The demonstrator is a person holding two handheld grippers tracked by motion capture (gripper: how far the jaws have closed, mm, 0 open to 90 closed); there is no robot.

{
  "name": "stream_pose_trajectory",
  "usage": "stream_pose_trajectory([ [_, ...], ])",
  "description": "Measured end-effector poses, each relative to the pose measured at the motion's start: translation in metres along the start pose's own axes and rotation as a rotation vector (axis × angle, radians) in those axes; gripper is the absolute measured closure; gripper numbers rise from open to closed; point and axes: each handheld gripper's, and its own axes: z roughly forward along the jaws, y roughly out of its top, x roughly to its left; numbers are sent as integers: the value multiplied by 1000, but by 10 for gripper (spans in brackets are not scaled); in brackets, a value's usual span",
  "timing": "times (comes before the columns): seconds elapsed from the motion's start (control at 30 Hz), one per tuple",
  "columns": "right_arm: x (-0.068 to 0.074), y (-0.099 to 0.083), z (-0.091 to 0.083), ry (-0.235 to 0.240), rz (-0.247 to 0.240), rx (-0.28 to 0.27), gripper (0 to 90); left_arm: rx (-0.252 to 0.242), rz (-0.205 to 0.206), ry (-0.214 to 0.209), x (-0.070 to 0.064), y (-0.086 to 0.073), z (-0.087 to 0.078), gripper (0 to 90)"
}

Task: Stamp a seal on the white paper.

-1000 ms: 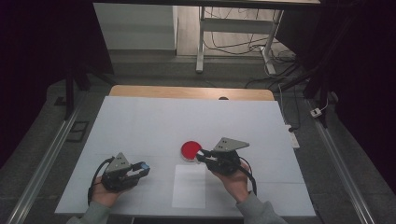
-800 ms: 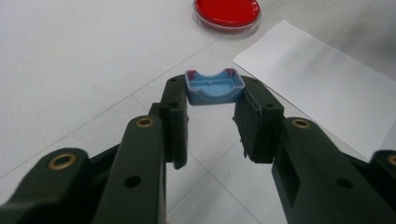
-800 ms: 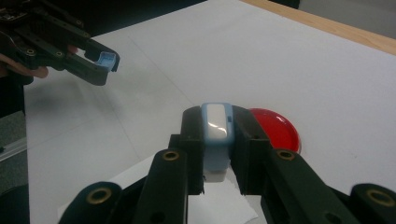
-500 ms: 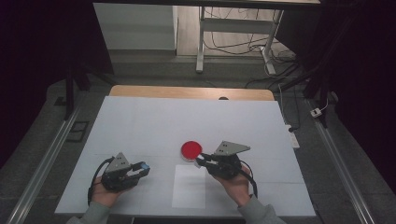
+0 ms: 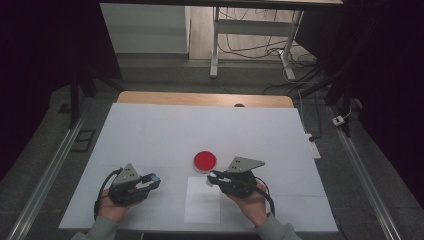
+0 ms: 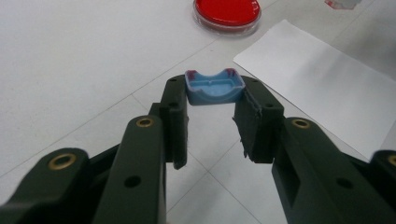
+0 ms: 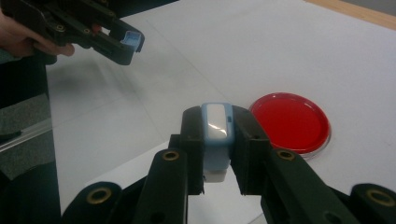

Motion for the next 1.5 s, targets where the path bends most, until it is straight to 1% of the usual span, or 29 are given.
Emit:
stream_pose_trajectory([
  [0.27, 7, -3, 4, 26, -16, 24, 753, 0, 1, 0, 0, 0, 0, 654],
  [0.5, 12, -9, 13, 39, -22, 53, 753, 1, 1, 0, 0, 0, 0, 654],
  [0.6, 13, -11, 16, 34, -34, 68, 752, 1, 2, -1, 0, 0, 0, 654],
  [0.9, 13, -17, 24, 38, -33, 84, 753, 4, 4, 0, -1, 0, 1, 654],
  [0.97, 14, -17, 25, 39, -40, 89, 752, 5, 5, -1, -1, 0, 1, 654],
  [1.2, 15, -18, 28, 40, -38, 92, 753, 7, 6, -1, -1, 0, 2, 654],
  [1.37, 15, -19, 31, 37, -48, 105, 753, 6, 6, -1, -1, 0, 1, 654],
  [1.5, 14, -21, 34, 40, -41, 111, 753, 7, 6, -2, -1, 0, 1, 654],
])
